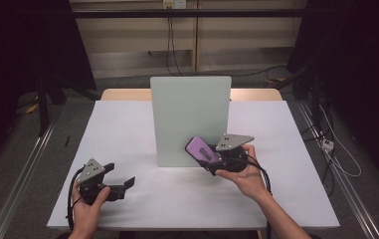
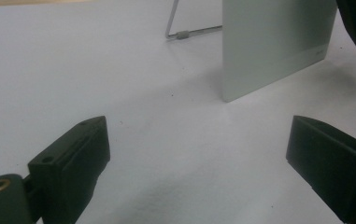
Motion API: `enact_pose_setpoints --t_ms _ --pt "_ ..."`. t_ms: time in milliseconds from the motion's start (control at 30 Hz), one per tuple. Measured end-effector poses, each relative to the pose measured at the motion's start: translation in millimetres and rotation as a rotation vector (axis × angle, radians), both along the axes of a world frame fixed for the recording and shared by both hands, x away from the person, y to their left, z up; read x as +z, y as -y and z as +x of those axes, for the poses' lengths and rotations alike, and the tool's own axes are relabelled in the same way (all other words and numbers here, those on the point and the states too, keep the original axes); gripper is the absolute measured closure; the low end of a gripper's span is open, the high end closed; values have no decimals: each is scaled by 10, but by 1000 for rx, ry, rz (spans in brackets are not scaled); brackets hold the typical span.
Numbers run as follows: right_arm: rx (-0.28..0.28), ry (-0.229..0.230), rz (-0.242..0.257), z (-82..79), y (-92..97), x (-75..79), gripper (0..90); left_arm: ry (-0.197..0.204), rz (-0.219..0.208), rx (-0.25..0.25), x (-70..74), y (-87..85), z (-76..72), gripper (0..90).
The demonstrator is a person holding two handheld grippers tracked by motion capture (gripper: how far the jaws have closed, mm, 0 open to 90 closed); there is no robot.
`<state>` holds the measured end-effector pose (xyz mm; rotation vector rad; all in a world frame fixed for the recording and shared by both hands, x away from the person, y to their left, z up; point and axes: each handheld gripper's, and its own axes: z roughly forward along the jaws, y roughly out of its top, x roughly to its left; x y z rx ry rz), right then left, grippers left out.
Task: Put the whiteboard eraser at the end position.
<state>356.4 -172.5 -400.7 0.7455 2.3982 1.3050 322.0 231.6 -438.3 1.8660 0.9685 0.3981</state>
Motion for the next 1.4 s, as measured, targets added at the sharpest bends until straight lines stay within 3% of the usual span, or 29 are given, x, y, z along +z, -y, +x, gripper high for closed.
enact_pose_setpoints --t_ms 333,700,1067,1400 --pt "24 -74 -28 8 -15 25 411 -1 -9 -4 0 -14 13 63" --pt "100 -161 -58 -20 -98 25 412 -7 -7 -9 -4 5 23 63" --pt "153 -214 -120 -81 -200 9 412 3 3 -12 19 22 11 63" --pt "218 -271 -208 -114 -325 -37 412 1 10 -20 14 33 22 63"
